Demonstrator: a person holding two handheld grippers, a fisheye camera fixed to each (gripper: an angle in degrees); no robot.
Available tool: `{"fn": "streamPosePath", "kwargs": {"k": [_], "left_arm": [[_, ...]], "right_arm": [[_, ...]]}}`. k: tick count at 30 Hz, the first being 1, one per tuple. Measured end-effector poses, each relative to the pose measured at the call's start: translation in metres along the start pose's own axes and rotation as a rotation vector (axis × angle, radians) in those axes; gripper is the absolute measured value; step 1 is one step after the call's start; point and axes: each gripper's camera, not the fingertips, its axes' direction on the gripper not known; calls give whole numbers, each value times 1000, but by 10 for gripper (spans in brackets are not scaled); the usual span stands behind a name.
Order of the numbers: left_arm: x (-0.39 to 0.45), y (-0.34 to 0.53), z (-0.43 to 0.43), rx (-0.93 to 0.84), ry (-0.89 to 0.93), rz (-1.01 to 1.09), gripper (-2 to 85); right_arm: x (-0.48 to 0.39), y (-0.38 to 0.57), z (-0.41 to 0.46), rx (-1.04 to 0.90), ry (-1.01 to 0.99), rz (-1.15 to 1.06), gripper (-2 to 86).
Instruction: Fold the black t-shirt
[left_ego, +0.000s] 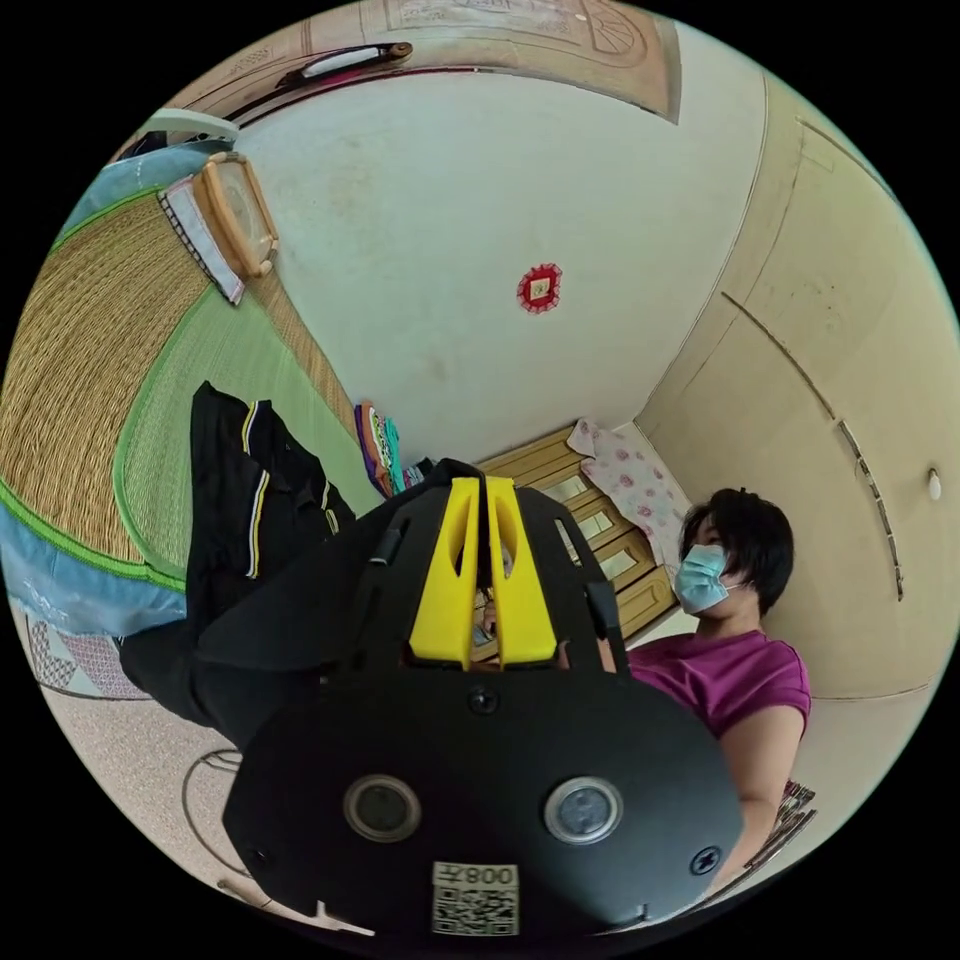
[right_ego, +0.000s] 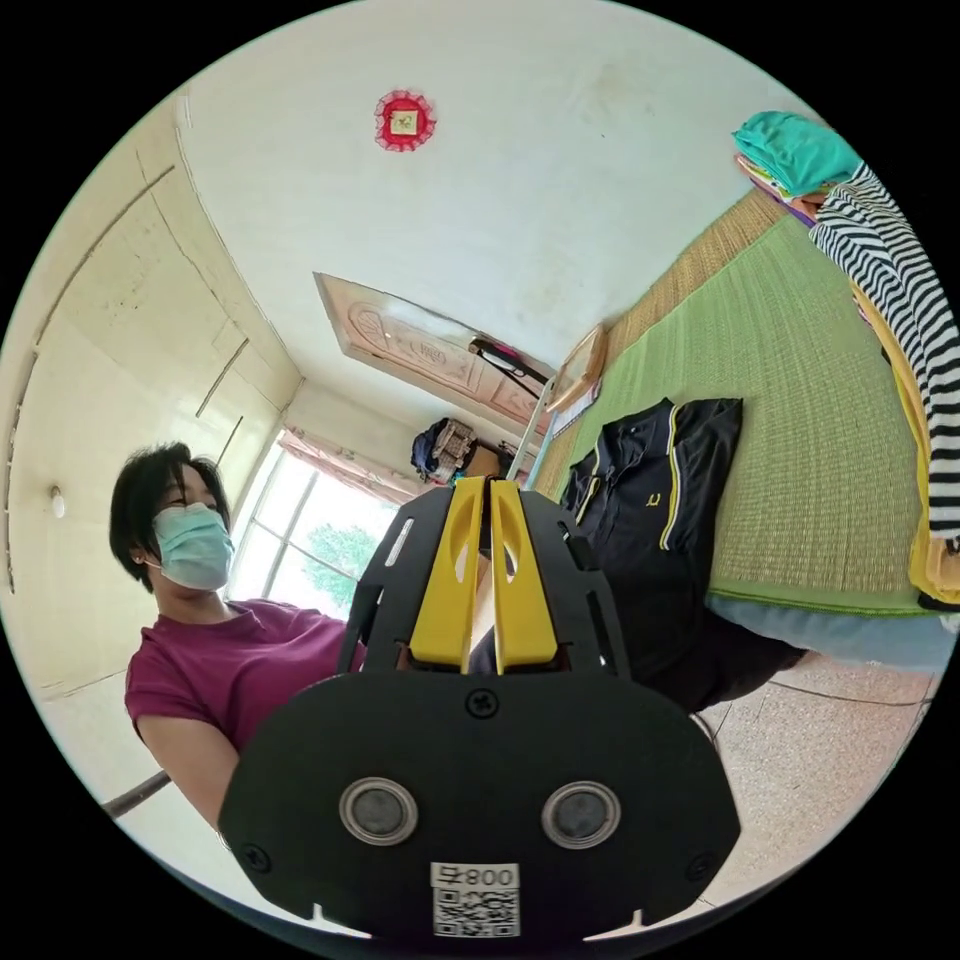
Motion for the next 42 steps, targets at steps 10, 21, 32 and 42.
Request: {"fn": "streamPosePath", "kwargs": {"k": [10, 21, 32, 42], "left_arm": [[-171, -80, 50, 37, -153, -172, 9], [-322, -143, 93, -1, -299, -267, 9], [-454, -166, 112, 28, -382, -382, 27], [-513, -148, 117, 115, -340, -407, 38]], "right_arm": [[134, -92, 45, -35, 57, 223, 7], [255, -163, 89, -75, 113, 396, 6], [326, -210, 131, -126, 117, 484, 8], [338, -208, 135, -33, 84, 471, 6]]}}
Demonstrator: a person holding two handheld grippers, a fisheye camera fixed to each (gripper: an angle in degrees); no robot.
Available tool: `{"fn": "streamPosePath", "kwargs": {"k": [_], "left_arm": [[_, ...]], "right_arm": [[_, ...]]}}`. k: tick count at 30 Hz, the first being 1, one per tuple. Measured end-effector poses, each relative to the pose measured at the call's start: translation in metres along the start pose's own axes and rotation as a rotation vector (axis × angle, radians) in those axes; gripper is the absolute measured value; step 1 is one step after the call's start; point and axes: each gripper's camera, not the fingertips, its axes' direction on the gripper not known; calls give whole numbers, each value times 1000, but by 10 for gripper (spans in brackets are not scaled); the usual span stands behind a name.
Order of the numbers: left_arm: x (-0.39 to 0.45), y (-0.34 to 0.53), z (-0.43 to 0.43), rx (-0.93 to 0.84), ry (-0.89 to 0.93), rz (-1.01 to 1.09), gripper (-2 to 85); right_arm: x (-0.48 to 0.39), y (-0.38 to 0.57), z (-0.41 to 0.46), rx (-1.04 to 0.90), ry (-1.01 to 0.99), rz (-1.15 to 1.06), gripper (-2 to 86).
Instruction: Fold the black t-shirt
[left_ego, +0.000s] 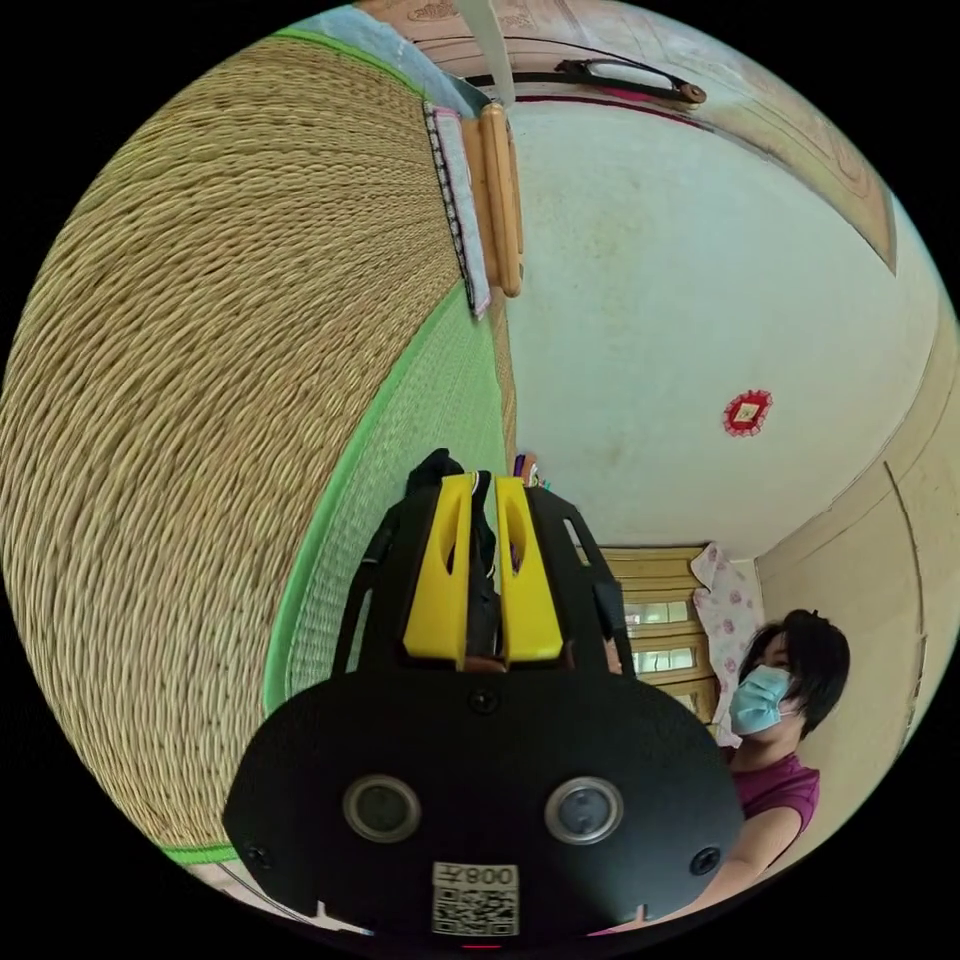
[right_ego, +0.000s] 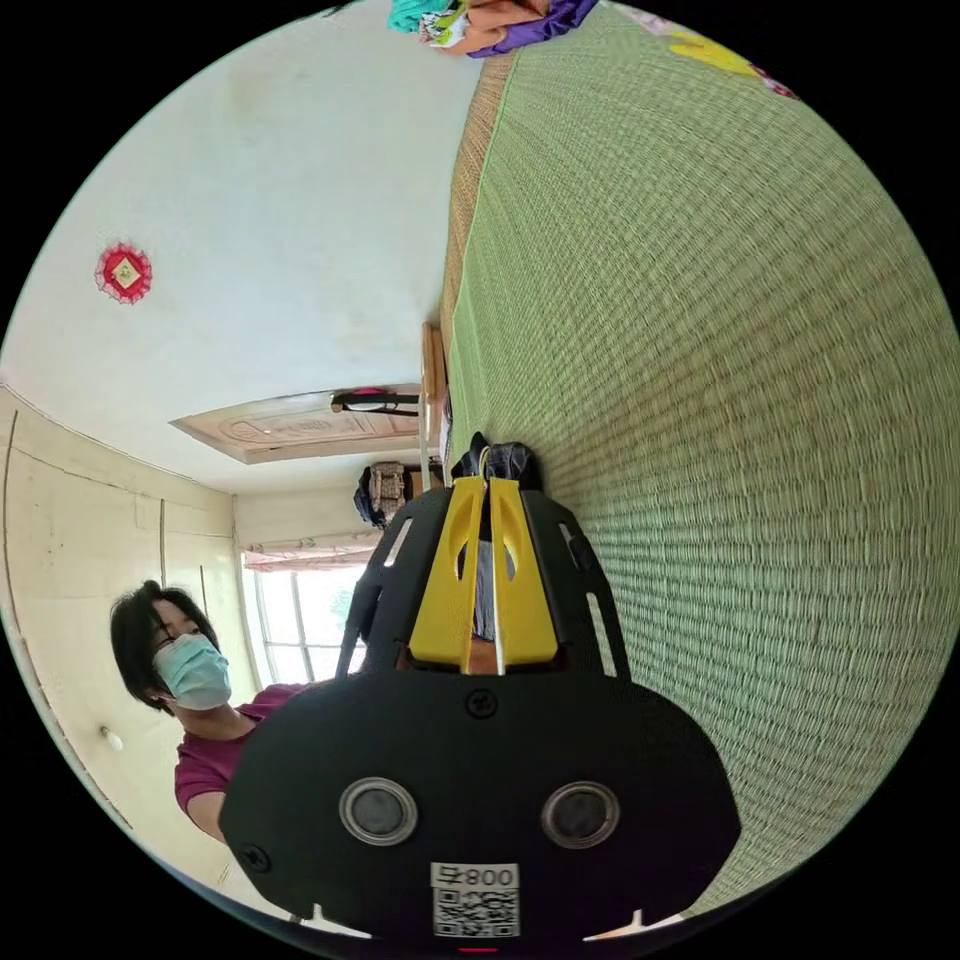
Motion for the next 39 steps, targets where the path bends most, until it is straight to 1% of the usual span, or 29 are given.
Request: {"fn": "streamPosePath", "kwargs": {"k": [3, 5, 7, 8, 11, 12, 14, 21, 23, 25, 29, 39], "left_arm": [[8, 19, 23, -48, -53, 80, 30], [15, 39, 53, -142, -130, 149, 24], [16, 50, 81, -235, -198, 194, 19], [14, 54, 101, -287, -259, 216, 16], [9, 54, 141, -350, -380, 255, 8], [9, 53, 148, -354, -396, 265, 7], [6, 49, 174, -369, -485, 287, 4], [-5, 46, 227, -394, -559, 326, 1], [-6, 45, 240, -390, -572, 345, 1], [-6, 43, 249, -384, -585, 363, 1], [-5, 37, 267, -378, -606, 400, 1], [0, 14, 297, -334, -638, 453, 1]], "right_arm": [[-10, 11, 0, 48, 23, -35, 4], [-20, 21, 5, 64, 41, -64, 2], [-34, 33, 17, 76, 102, -103, 1], [-43, 39, 32, 39, 147, -125, 1], [-66, 52, 78, -59, 238, -185, 0], [-74, 55, 98, -98, 284, -209, 0], [-83, 58, 129, -144, 340, -239, 0], [-99, 61, 226, -273, 494, -306, 0], [-104, 63, 238, -263, 534, -320, 0], [-111, 64, 245, -253, 533, -338, 0], [-127, 61, 258, -225, 615, -381, 0], [-164, 30, 280, -158, 688, -447, 0]]}}
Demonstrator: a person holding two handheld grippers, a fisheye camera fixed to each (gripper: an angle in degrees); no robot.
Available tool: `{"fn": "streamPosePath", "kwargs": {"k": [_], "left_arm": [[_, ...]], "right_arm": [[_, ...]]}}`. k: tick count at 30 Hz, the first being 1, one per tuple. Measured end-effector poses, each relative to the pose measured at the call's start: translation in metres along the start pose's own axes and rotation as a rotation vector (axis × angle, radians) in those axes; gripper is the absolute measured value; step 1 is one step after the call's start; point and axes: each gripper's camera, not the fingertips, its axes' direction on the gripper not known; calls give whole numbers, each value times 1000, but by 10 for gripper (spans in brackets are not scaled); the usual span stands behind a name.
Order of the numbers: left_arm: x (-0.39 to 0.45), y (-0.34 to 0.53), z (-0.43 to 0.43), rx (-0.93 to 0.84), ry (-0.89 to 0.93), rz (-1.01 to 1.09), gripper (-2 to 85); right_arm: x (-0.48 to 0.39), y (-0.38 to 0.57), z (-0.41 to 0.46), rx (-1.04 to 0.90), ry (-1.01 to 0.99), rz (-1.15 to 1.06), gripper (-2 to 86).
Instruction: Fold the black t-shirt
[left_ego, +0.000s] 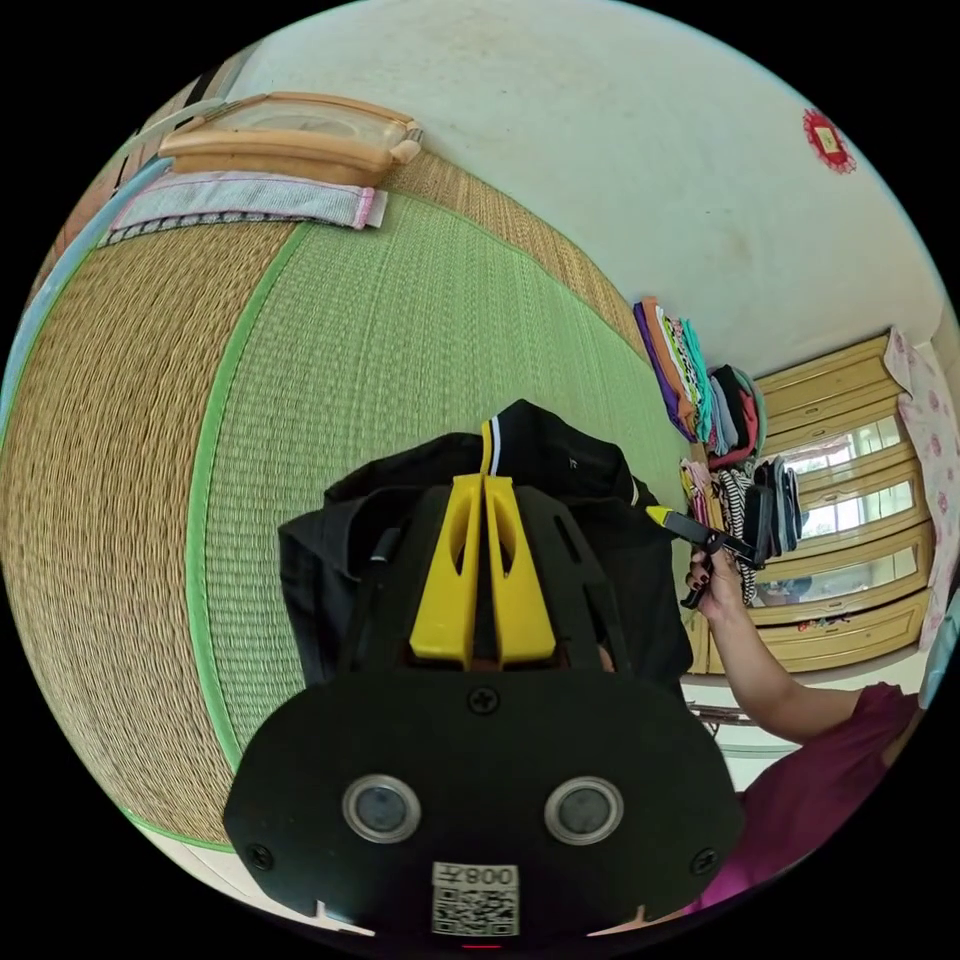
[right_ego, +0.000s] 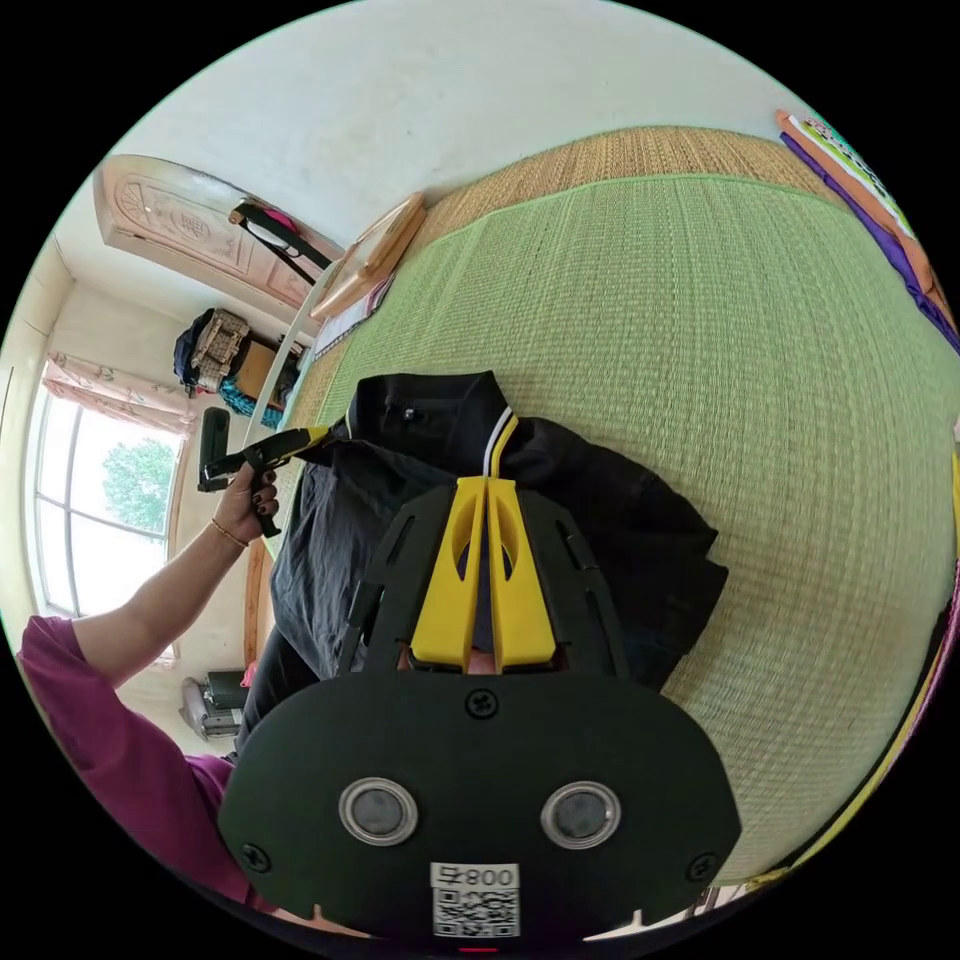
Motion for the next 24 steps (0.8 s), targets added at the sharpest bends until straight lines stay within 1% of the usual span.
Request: {"fn": "streamPosePath", "kwargs": {"k": [4, 6, 10, 13, 17, 24], "left_arm": [[-1, -3, 0, 36, -10, -1, 1], [5, 4, 0, 53, 7, 23, 1], [21, 21, 14, 1, 8, 100, 1], [18, 24, 25, -25, -21, 101, 1], [9, 18, 32, -9, 11, 66, 1], [16, 10, 51, -54, -24, 106, 1]], "right_arm": [[-14, -4, -7, 29, -16, -24, 0], [-31, 5, -11, 38, -14, -70, 0], [-45, 23, -5, -11, 54, -118, 0], [-36, 28, -4, -26, 119, -80, 0], [-21, 17, -13, 9, 187, -29, 0], [-7, -19, -9, -50, 227, -24, 0]]}}
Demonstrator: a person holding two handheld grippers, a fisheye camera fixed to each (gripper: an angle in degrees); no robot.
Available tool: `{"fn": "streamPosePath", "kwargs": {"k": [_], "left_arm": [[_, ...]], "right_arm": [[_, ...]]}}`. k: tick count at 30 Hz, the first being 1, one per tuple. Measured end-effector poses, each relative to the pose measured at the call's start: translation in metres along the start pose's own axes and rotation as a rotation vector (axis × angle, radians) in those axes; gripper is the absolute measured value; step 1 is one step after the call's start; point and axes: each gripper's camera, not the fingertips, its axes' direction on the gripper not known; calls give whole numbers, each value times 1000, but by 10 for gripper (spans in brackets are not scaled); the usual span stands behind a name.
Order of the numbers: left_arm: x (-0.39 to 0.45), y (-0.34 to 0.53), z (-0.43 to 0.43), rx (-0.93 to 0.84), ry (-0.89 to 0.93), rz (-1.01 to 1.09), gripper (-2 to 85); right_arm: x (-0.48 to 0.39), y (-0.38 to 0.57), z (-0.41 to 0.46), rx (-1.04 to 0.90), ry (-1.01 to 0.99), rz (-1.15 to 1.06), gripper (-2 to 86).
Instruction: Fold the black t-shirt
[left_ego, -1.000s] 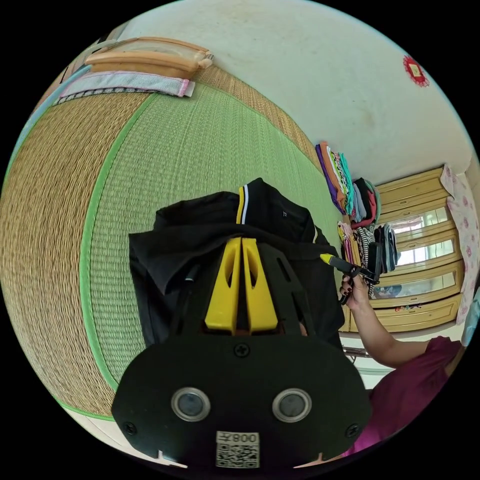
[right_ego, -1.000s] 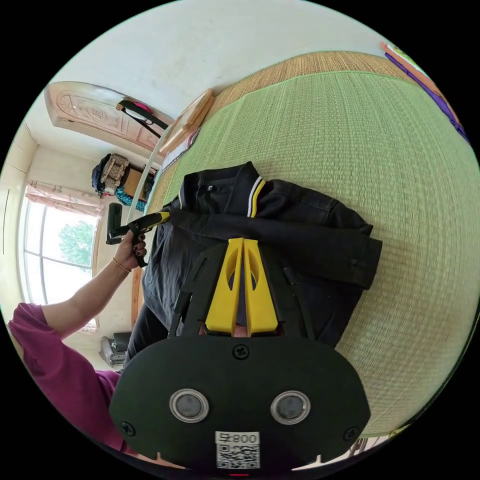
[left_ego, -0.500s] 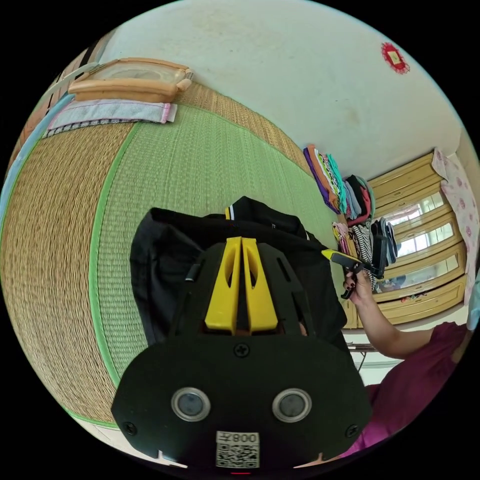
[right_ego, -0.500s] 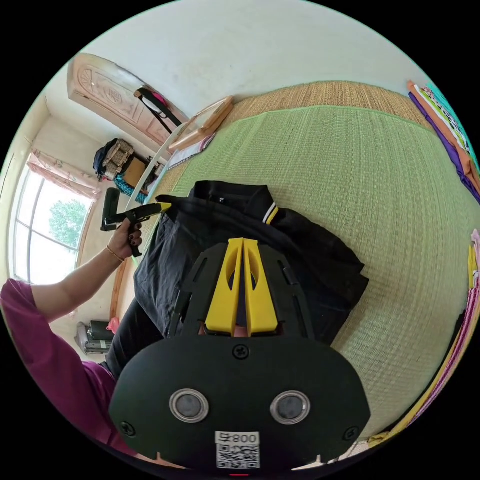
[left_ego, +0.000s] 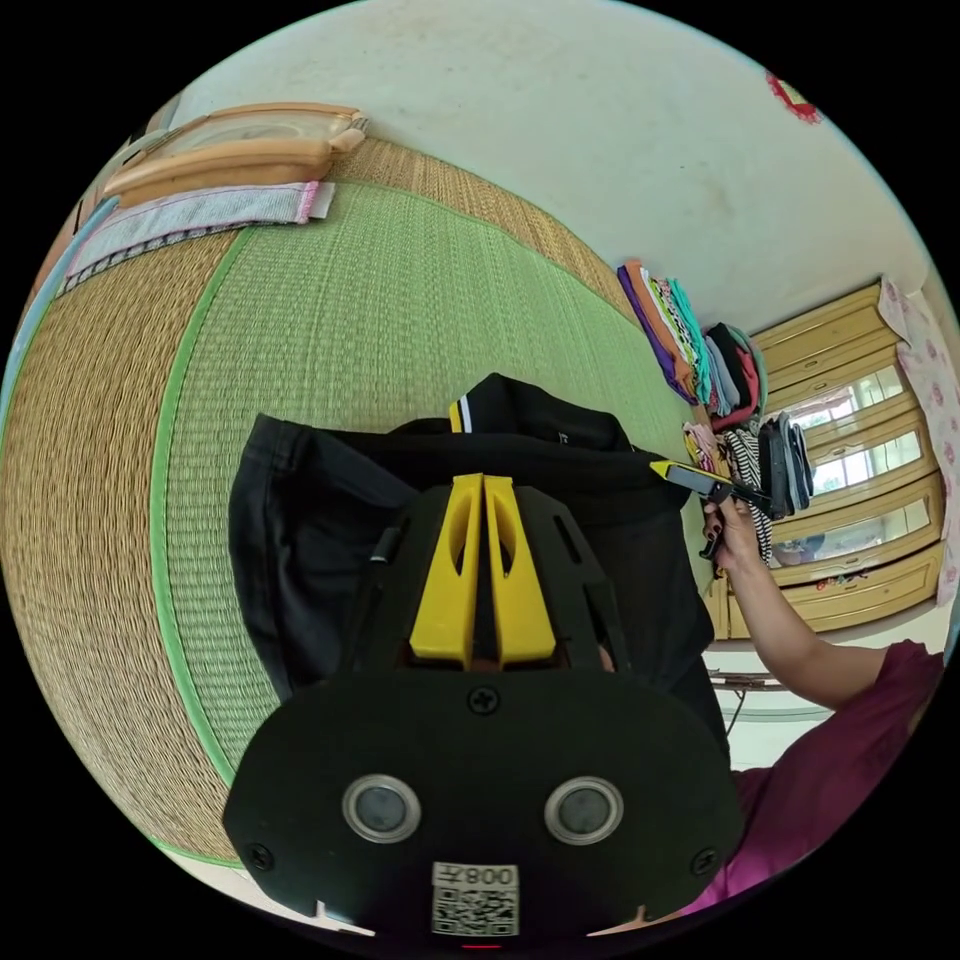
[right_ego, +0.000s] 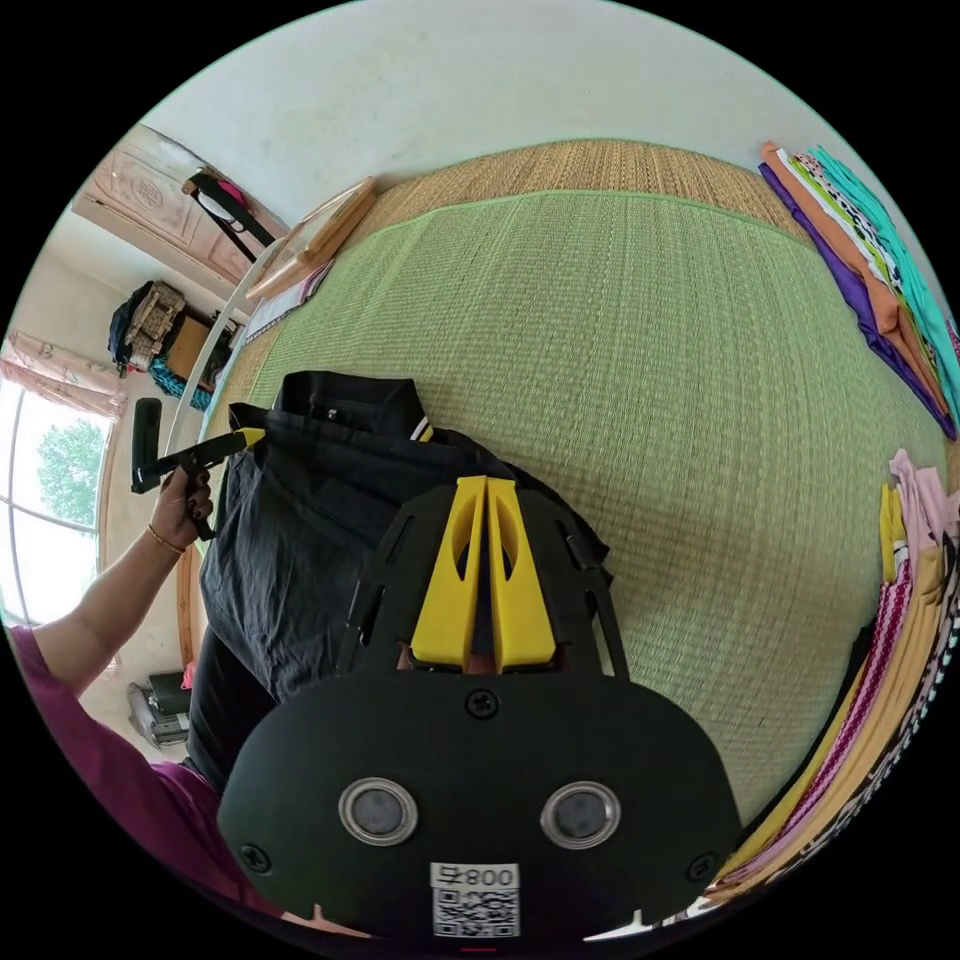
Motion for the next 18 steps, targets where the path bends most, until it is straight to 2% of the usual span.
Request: {"fn": "streamPosePath", "kwargs": {"k": [5, 10, 14, 18], "left_arm": [[-10, -1, 8, -19, -53, -17, 0], [-15, 12, -11, 55, 17, -29, 1], [-21, 41, -31, 109, 58, -44, 4], [-36, 63, -30, 83, 81, -86, 12]], "right_arm": [[12, -9, -9, -20, 27, -14, 0], [30, -1, -39, 29, -48, -12, 0], [47, 39, -65, 108, -85, 26, 1], [70, 80, -63, 82, -117, 88, 6]]}}
